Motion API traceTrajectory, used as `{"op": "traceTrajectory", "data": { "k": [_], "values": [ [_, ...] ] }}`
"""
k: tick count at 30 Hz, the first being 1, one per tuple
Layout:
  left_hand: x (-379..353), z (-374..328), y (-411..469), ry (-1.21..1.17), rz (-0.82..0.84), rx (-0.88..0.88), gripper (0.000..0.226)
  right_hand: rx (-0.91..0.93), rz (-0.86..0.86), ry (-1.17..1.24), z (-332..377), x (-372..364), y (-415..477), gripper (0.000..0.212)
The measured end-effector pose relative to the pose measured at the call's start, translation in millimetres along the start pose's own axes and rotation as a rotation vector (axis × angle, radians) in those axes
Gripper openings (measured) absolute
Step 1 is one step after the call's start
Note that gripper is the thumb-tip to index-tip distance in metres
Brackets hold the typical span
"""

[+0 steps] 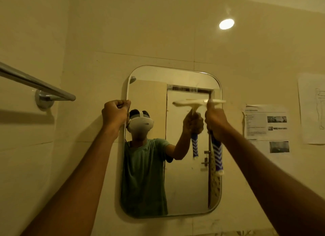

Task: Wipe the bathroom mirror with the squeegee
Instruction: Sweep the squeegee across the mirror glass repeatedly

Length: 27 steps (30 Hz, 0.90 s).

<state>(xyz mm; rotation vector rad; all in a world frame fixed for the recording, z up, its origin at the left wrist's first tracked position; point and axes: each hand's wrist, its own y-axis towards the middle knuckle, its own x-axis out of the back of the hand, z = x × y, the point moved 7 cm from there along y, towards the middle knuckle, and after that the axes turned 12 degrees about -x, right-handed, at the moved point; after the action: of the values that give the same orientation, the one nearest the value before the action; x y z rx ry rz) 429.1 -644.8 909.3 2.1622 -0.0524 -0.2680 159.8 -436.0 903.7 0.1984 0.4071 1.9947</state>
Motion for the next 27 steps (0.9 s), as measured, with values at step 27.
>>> {"op": "traceTrajectory", "data": {
  "k": [27],
  "values": [
    [14, 38, -46, 0.101, 0.057, 0.001, 0.028, -0.196, 0.089, 0.165, -8, 21, -17, 0.035]
  ]
}}
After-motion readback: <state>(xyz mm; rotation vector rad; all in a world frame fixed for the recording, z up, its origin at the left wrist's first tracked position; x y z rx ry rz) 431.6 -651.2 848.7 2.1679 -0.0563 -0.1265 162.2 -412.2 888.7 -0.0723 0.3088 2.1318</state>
